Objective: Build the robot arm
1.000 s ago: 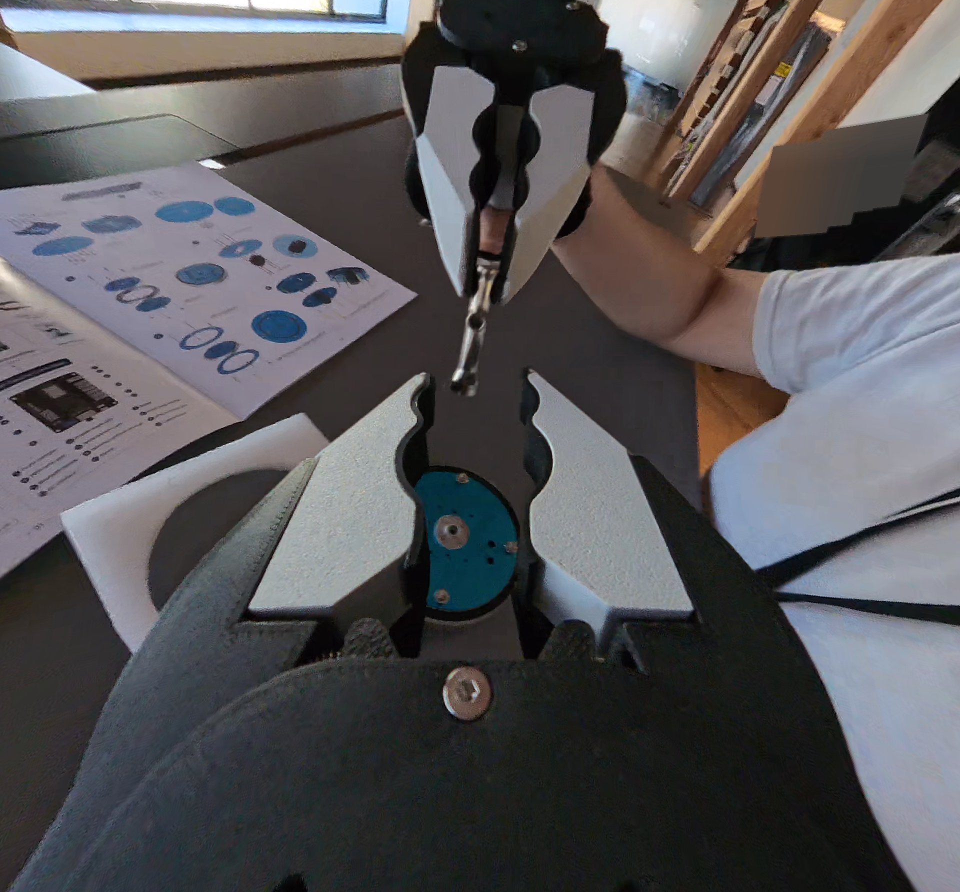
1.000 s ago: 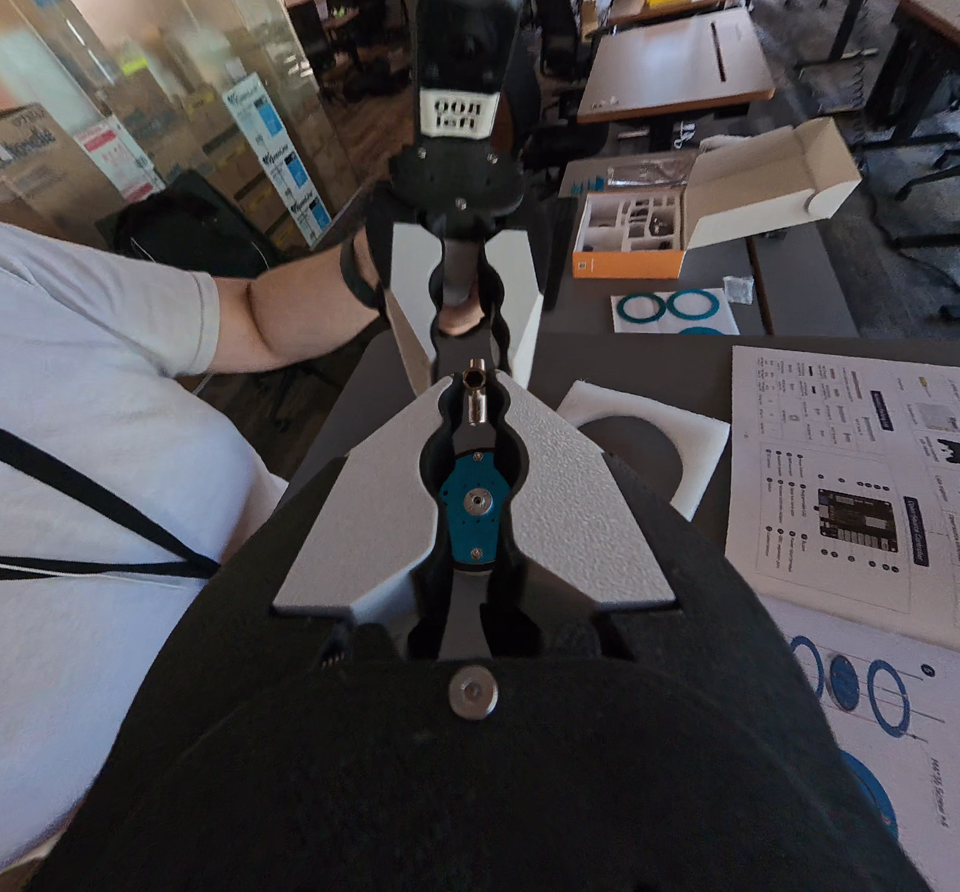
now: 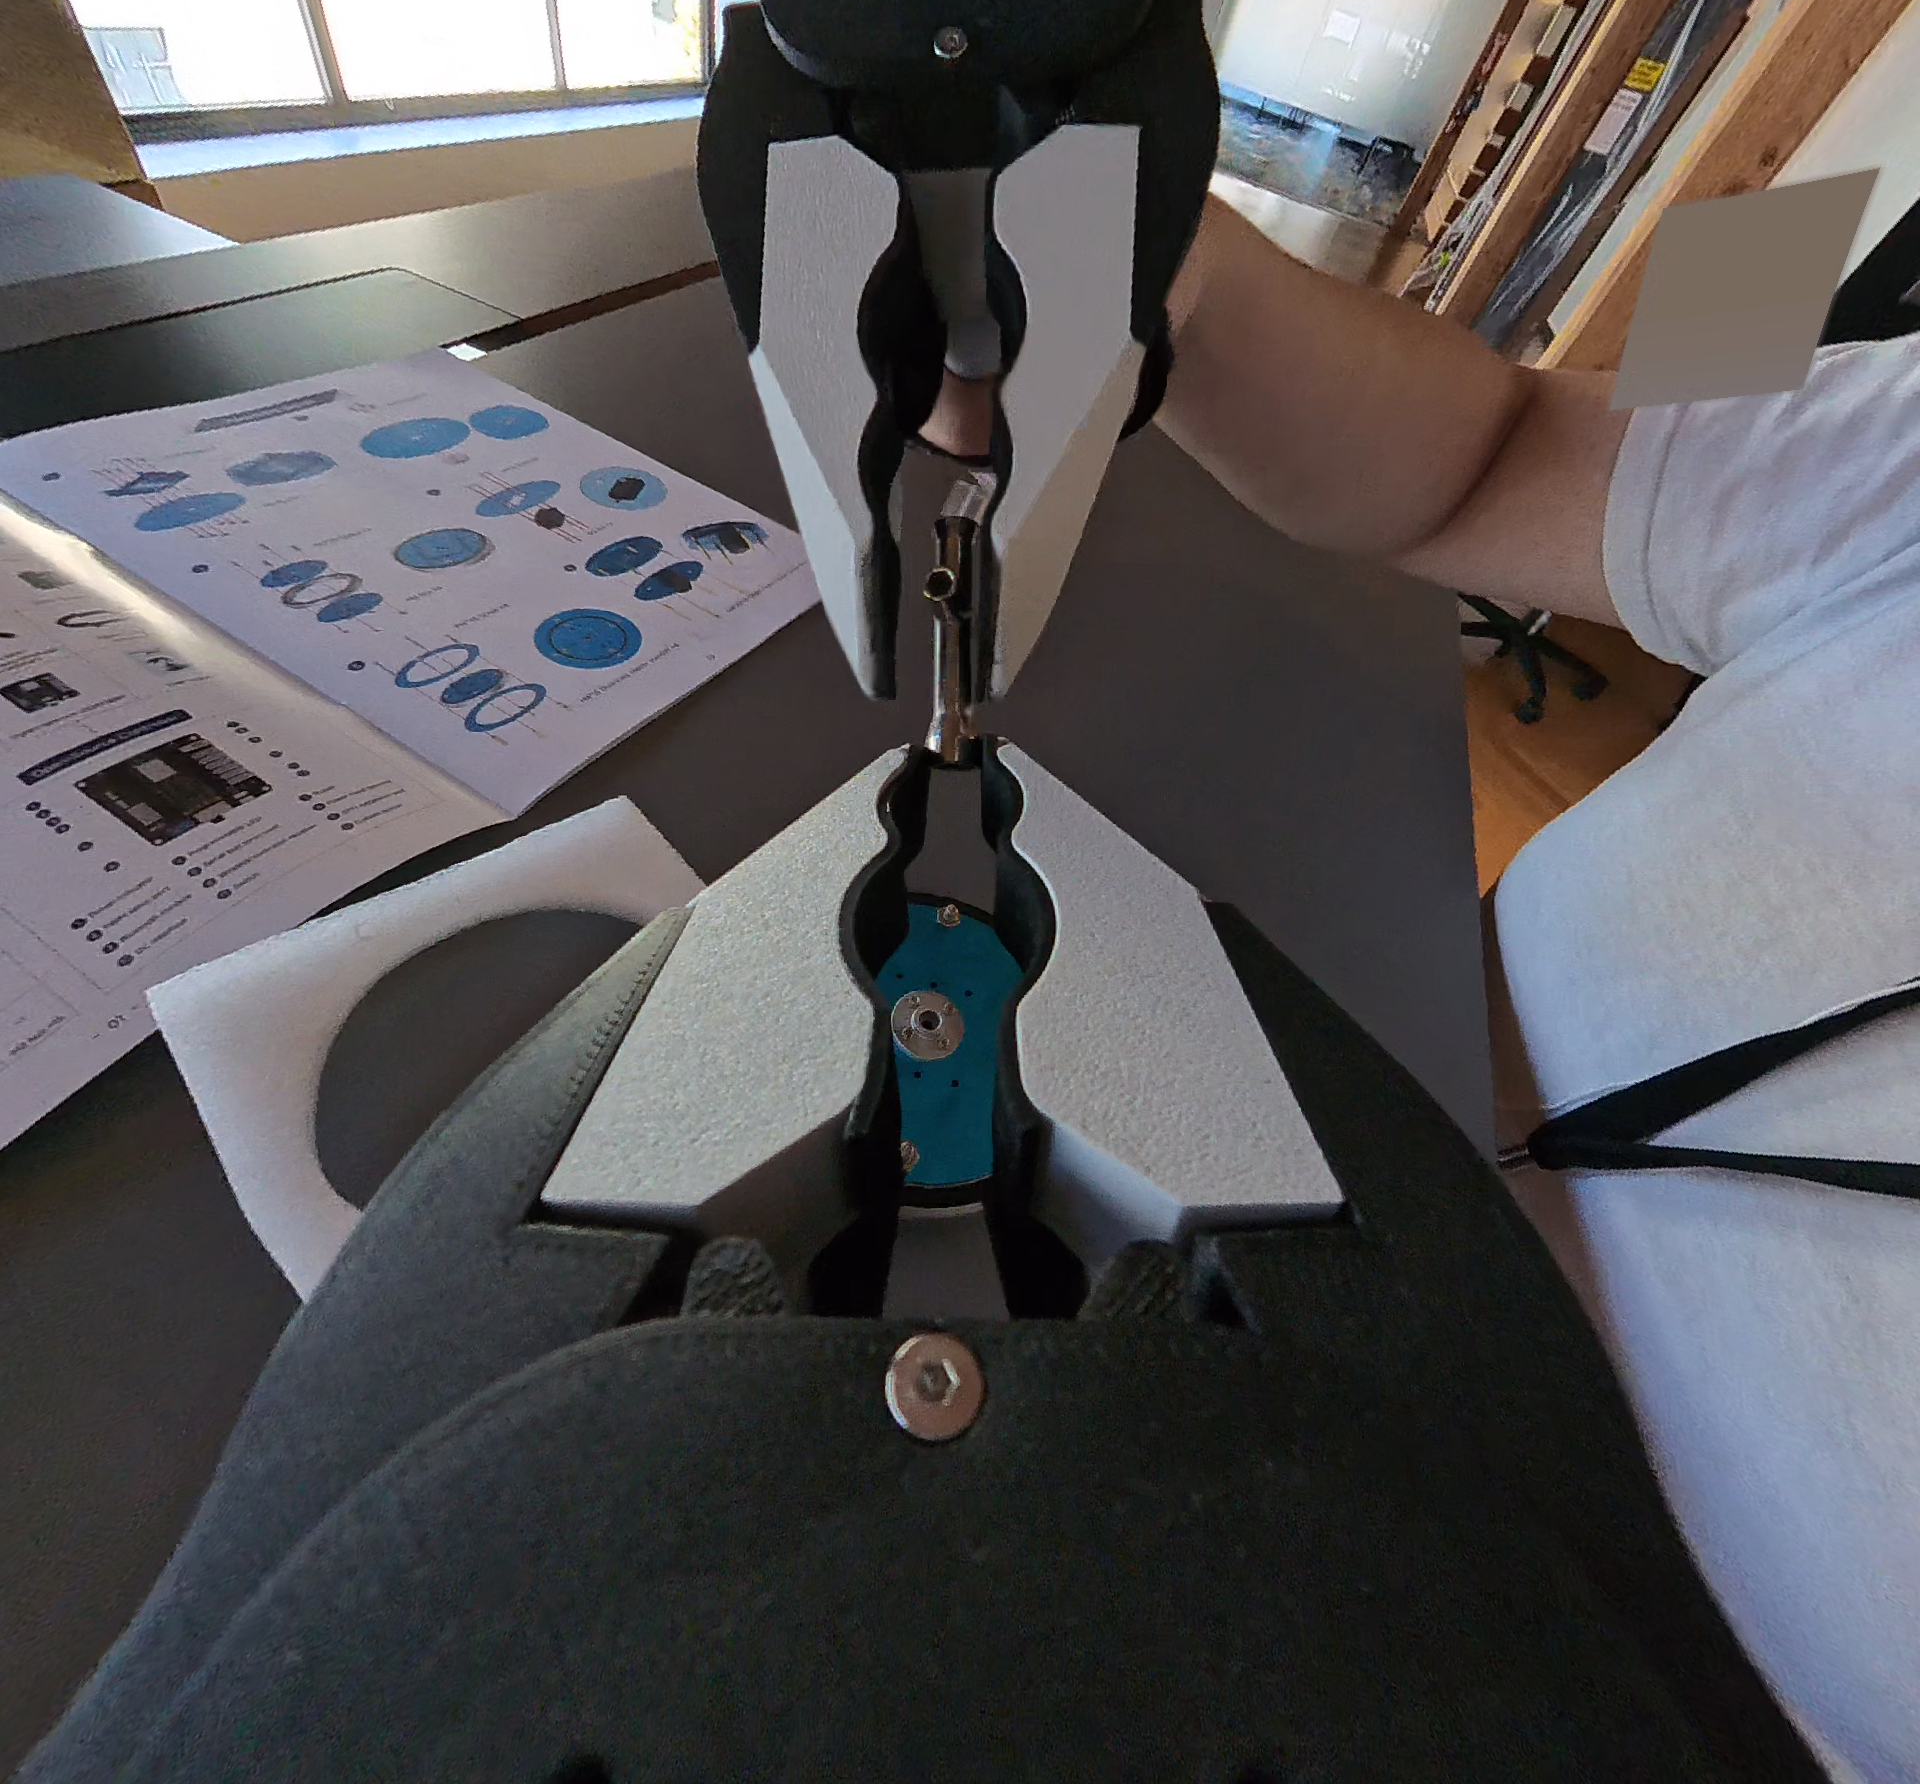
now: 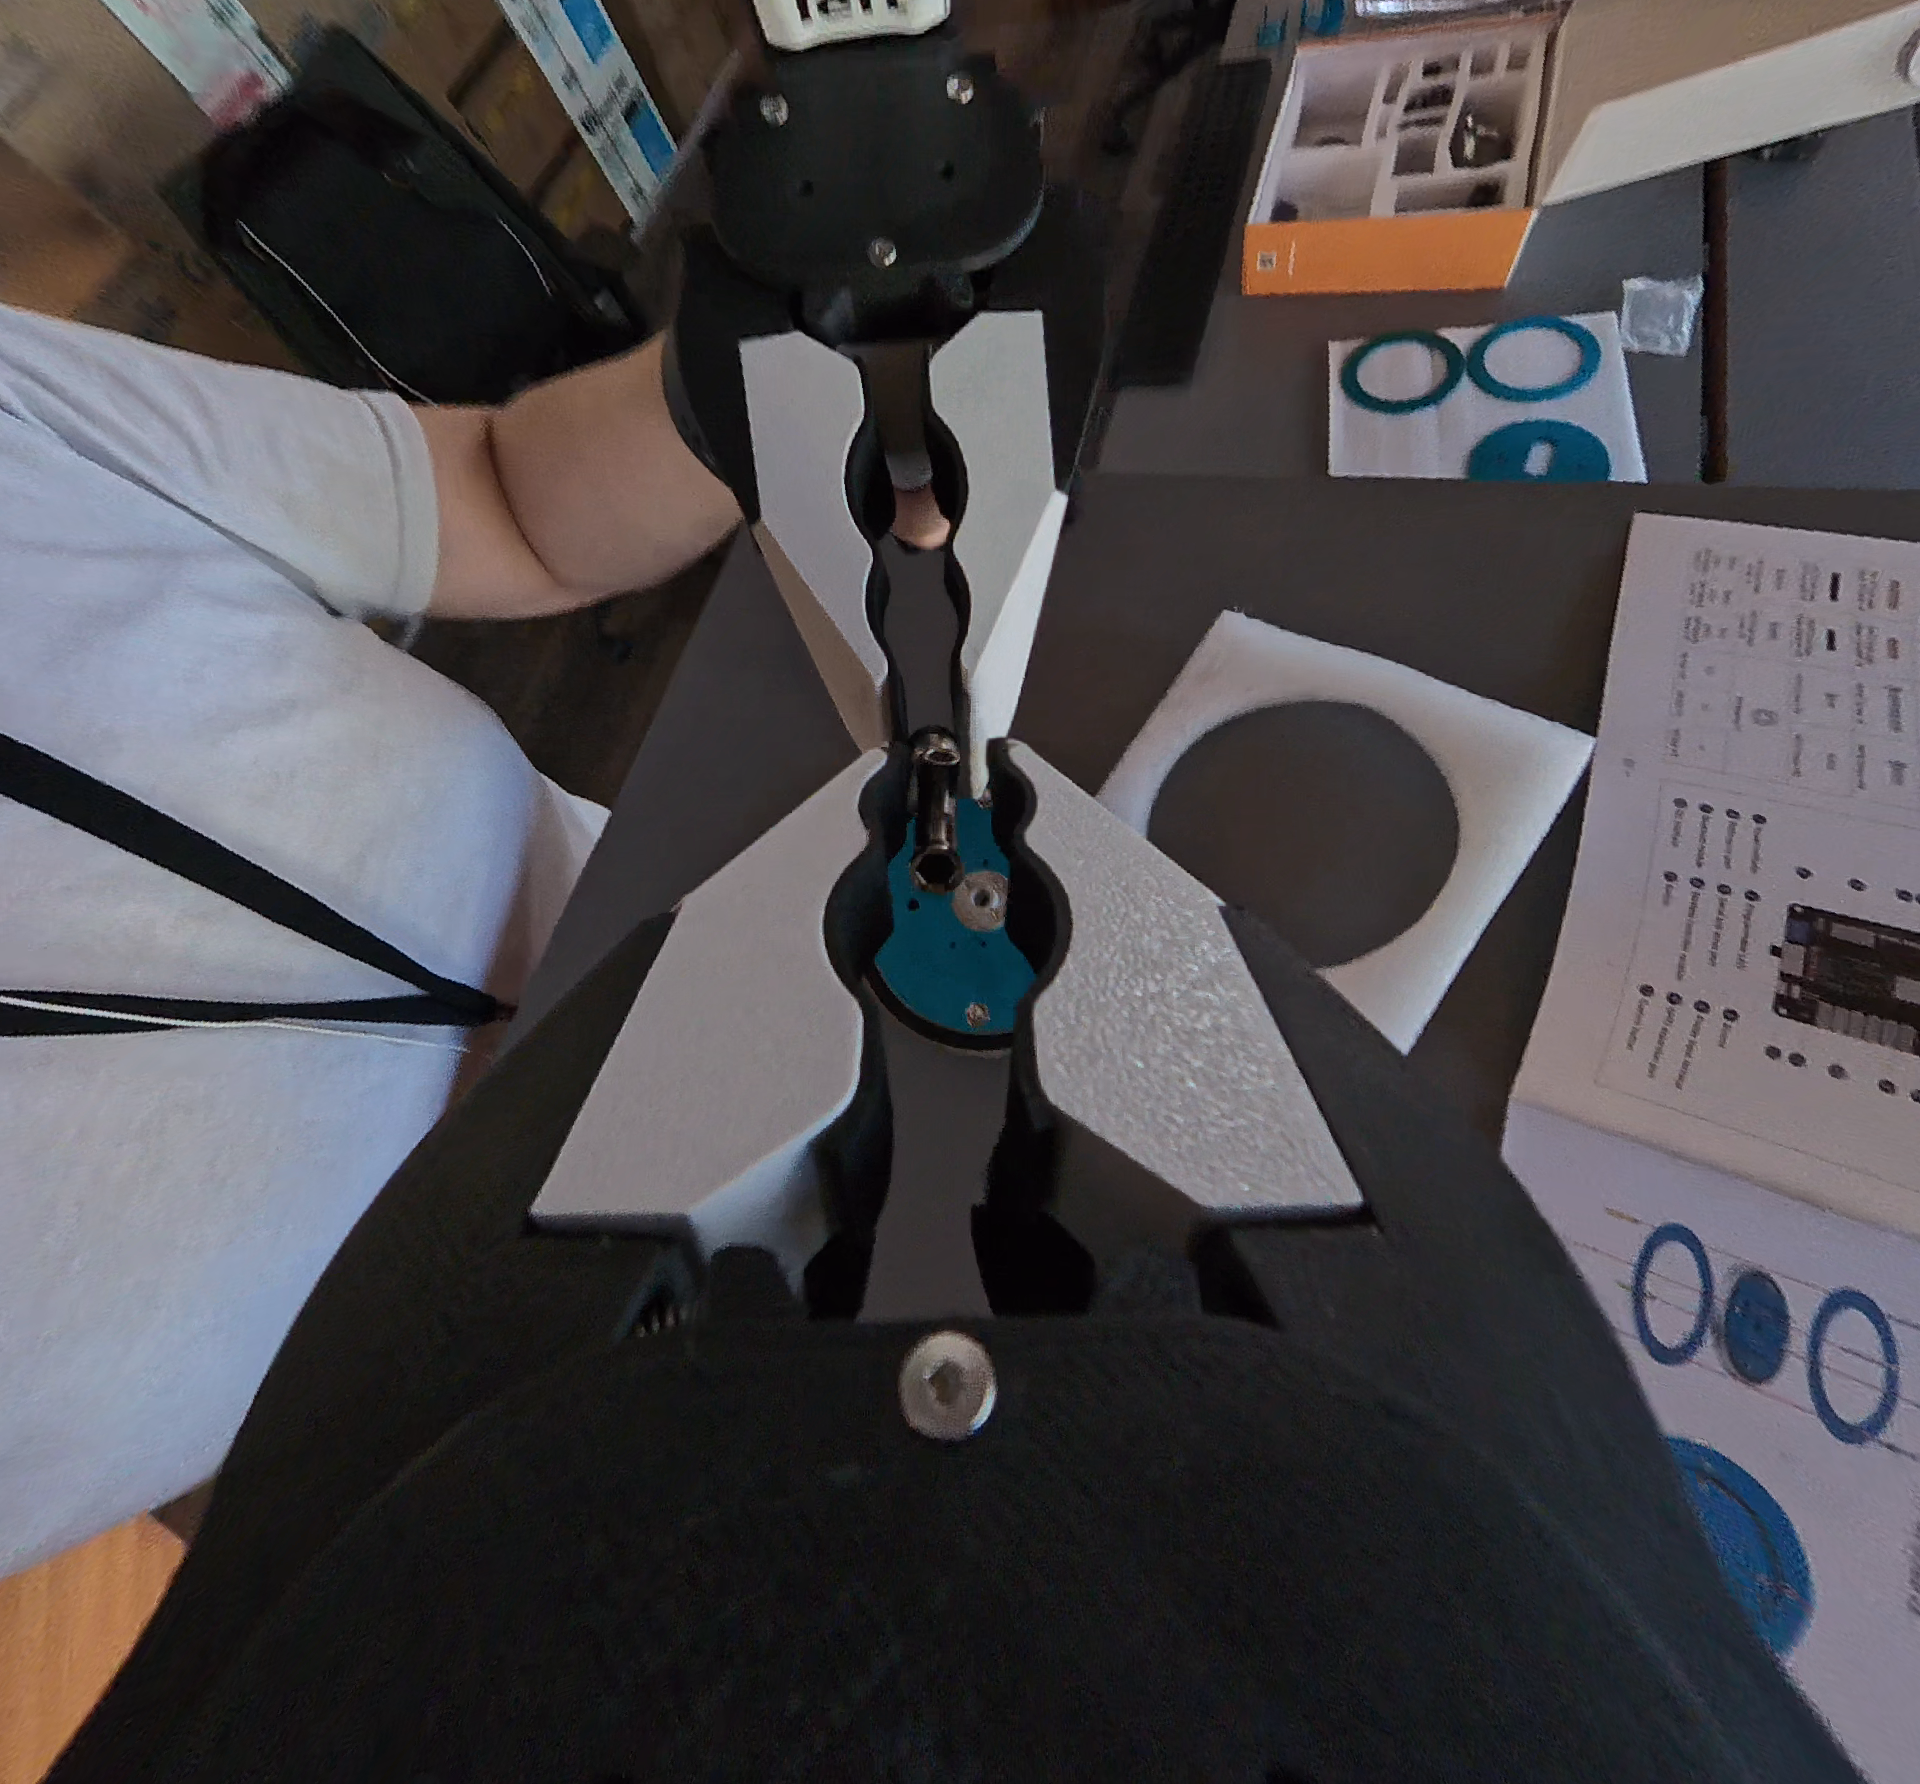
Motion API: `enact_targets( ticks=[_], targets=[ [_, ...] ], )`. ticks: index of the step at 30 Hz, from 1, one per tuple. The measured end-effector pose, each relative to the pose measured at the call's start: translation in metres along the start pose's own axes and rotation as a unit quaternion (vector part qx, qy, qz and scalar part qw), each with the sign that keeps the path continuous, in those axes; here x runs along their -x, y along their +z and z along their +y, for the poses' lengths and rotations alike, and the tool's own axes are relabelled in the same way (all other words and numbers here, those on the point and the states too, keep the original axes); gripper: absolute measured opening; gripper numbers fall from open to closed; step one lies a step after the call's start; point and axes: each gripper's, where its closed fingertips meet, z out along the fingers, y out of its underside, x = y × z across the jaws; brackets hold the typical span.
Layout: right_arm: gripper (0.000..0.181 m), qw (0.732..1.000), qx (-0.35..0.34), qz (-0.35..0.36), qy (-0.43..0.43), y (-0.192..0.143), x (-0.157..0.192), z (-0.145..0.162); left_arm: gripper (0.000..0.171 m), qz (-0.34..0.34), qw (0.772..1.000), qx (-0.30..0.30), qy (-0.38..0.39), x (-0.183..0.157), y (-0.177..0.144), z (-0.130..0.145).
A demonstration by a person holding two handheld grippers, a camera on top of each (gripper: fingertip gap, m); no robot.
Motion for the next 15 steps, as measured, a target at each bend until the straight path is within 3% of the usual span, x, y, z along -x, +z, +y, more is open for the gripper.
enact_targets(
  ticks=[5,7,11,15],
  targets=[
    [0.021,0.999,-0.041,-0.004,0.016,-0.0015,-0.0047,-0.0032,0.009,-0.004,0.999,-0.03,-0.016,0.0047,-0.0063,-0.0017],
    [0.008,0.998,-0.06,-0.013,0.023,-0.0012,-0.0038,-0.0035,0.009,-0.005,0.999,-0.039,-0.021,0.0061,-0.0076,-0.0014],
    [0.013,0.995,-0.079,-0.028,0.048,0.0035,-0.0072,0.0001,0.009,0.0,0.998,-0.048,-0.034,0.0069,-0.0076,-0.0002],
    [0.006,0.994,-0.09,-0.039,0.05,0.0066,-0.0057,0.0005,0.009,-0.006,0.998,-0.055,-0.034,0.0094,-0.0094,-0.002]
  ],
)
